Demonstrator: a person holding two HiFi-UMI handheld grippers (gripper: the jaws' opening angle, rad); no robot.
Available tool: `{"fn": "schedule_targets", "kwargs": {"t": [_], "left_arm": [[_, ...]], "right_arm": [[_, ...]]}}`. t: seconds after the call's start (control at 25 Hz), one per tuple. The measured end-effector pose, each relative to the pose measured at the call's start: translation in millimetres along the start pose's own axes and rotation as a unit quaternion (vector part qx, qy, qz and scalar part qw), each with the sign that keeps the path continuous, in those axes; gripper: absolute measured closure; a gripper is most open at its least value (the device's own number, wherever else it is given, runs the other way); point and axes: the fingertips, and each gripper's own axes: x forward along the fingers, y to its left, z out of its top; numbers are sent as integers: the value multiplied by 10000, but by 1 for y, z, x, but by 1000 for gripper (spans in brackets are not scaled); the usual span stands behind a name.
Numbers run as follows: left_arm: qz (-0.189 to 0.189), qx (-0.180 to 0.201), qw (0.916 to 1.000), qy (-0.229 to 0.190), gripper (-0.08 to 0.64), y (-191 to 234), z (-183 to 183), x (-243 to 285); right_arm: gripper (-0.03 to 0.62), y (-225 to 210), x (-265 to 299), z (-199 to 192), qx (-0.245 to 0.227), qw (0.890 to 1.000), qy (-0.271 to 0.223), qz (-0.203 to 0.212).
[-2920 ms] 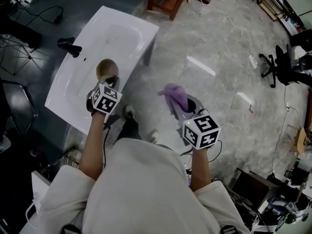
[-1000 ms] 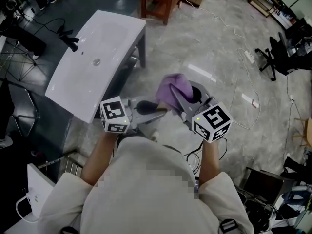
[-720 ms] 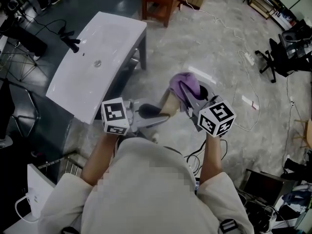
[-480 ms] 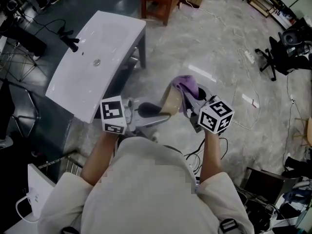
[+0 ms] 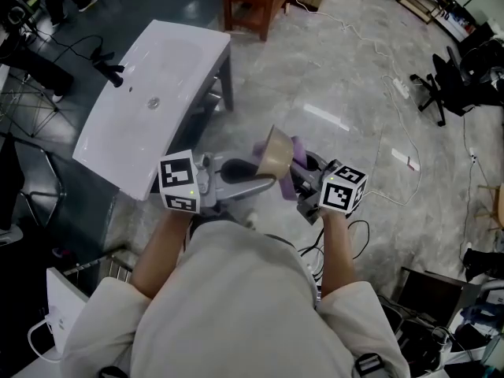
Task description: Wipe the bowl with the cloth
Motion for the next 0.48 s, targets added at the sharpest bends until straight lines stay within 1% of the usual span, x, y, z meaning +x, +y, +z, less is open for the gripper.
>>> {"fn": "schedule_targets", "kwargs": {"t": [0.2, 0.36, 0.48], "left_arm": [[203, -89, 9997, -95, 541, 12, 3, 3], [278, -84, 9996, -2, 544, 20, -2, 5], [397, -104, 9992, -36, 546, 28, -4, 4]], "right_arm": [[545, 13, 2, -15, 408, 9984, -13, 397], [545, 22, -1, -24, 540, 9969, 71, 563], [545, 32, -5, -28, 666, 9948, 40, 769]]}}
